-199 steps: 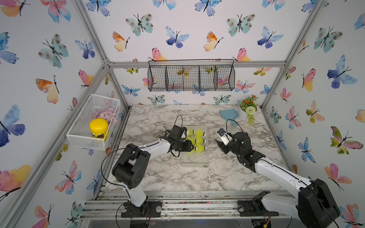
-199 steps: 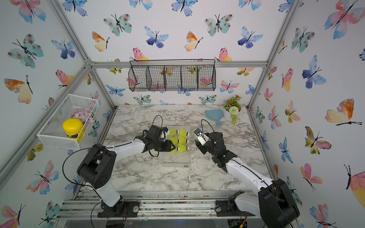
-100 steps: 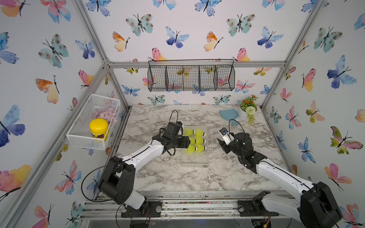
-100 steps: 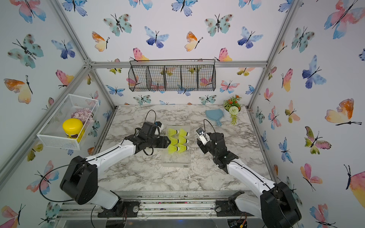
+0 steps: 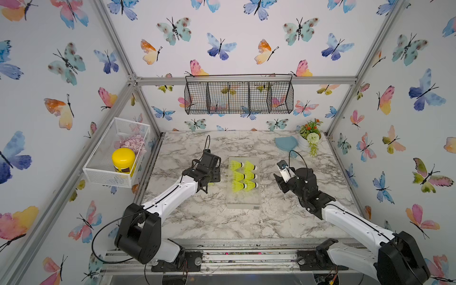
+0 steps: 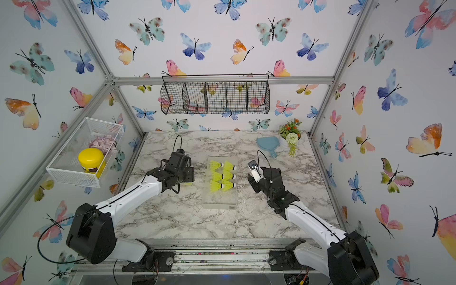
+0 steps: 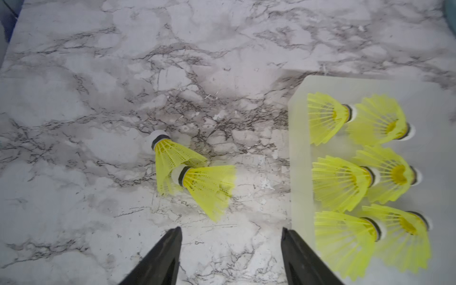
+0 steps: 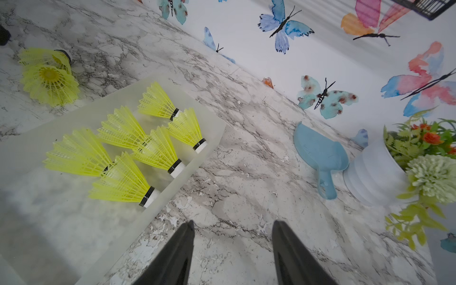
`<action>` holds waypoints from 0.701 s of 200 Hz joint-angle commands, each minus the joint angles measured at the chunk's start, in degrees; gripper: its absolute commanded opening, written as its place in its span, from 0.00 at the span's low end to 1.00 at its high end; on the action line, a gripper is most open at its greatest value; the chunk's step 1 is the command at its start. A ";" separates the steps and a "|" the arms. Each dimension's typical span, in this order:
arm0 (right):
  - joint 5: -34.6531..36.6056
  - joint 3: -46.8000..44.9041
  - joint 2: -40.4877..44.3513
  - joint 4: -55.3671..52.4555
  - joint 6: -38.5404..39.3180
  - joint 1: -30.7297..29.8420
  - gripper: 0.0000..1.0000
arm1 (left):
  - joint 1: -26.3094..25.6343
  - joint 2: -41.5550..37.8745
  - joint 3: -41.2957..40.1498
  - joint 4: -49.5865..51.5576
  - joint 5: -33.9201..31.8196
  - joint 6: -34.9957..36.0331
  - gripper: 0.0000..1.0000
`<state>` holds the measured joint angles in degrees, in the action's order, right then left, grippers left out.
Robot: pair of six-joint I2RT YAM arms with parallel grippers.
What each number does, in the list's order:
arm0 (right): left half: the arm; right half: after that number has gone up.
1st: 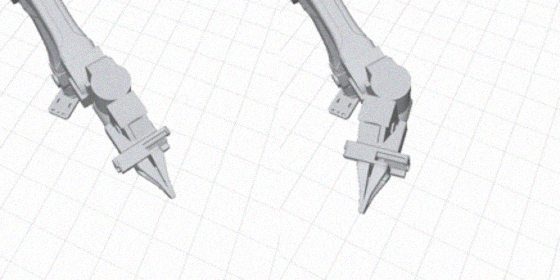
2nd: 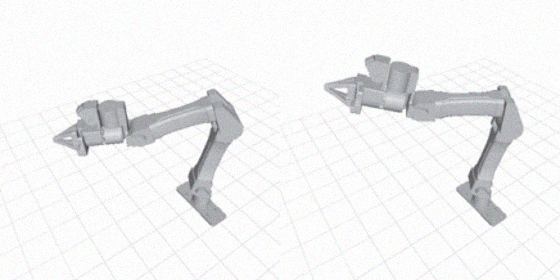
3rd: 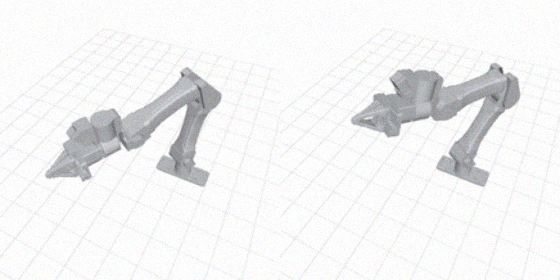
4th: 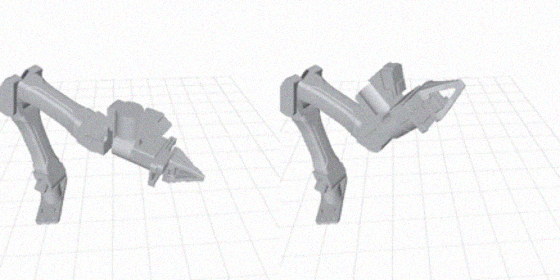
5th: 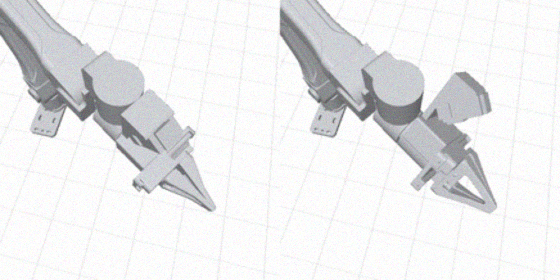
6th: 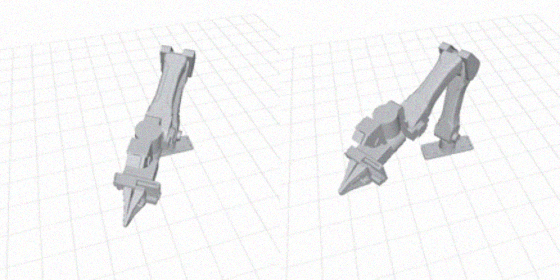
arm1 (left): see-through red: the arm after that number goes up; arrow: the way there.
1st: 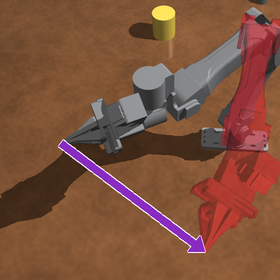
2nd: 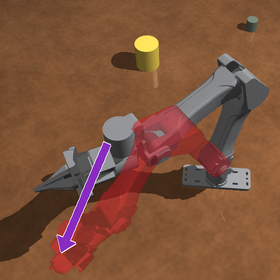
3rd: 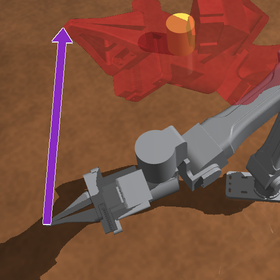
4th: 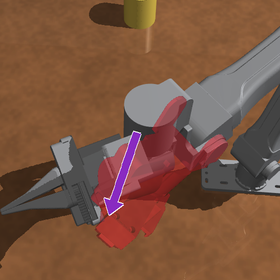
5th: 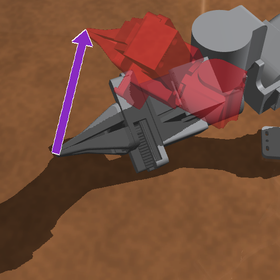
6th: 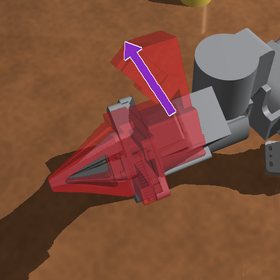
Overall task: Put the shuttlecocks into the storage box
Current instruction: Pick up the shuttlecock at the center of the board.
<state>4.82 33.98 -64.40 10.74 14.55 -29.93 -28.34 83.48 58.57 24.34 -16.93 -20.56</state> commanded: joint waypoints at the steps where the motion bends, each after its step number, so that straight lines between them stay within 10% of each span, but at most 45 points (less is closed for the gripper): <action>1: 1.33 -0.92 1.14 0.07 -0.91 -0.04 0.57 | 0.14 2.22 -0.11 1.85 -6.01 0.46 0.68; 140: 1.07 -1.46 2.35 -0.85 -1.41 -0.05 0.57 | 3.55 14.70 2.34 -2.54 -4.35 3.84 0.39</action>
<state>5.43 32.93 -63.05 10.72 13.98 -29.93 -25.58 96.57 58.81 22.98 -22.09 -17.61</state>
